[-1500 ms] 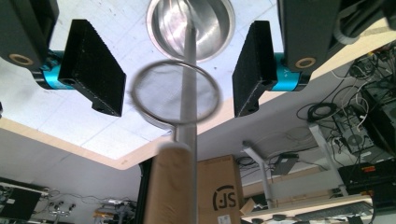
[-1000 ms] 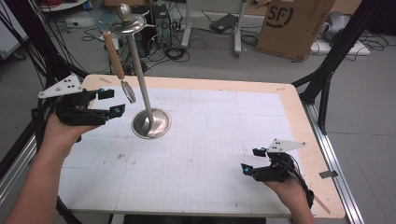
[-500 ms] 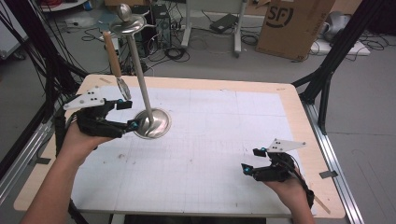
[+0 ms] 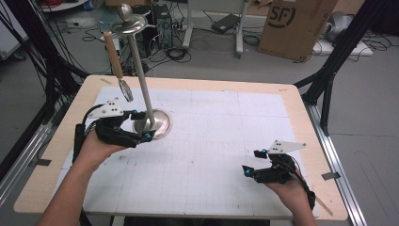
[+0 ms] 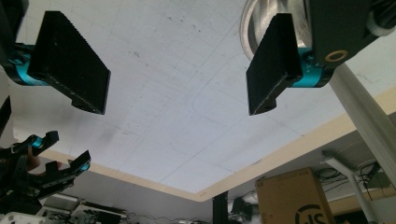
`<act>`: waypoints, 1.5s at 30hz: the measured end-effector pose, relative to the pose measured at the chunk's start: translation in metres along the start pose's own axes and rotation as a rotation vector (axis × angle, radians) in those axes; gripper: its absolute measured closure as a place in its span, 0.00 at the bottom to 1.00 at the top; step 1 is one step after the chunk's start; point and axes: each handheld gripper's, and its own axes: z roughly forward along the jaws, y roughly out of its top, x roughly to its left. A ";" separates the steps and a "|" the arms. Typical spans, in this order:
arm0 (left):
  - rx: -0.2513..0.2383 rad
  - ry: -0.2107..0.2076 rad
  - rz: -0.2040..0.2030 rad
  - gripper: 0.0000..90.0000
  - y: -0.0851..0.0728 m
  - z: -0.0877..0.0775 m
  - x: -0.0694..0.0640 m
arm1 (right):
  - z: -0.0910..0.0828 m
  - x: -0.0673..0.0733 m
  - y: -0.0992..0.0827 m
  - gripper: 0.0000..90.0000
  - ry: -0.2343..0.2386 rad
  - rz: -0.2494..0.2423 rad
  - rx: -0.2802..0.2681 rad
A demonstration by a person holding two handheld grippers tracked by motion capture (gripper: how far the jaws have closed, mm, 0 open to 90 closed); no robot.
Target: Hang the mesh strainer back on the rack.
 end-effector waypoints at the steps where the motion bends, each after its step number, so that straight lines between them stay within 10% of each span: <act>1: 0.005 0.000 -0.002 0.25 -0.003 0.002 0.000 | 0.001 0.000 0.000 0.24 -0.003 -0.001 0.004; 12: 0.061 -0.029 -0.022 0.21 -0.032 0.031 -0.009 | 0.000 -0.002 -0.001 0.24 -0.009 0.003 0.003; 21: 0.143 -0.007 0.060 0.17 -0.038 0.049 -0.019 | 0.001 -0.003 -0.001 0.24 -0.003 0.005 0.004; 45: 0.128 0.016 0.032 0.17 -0.050 0.051 -0.018 | 0.009 -0.001 -0.004 0.24 -0.002 0.007 0.021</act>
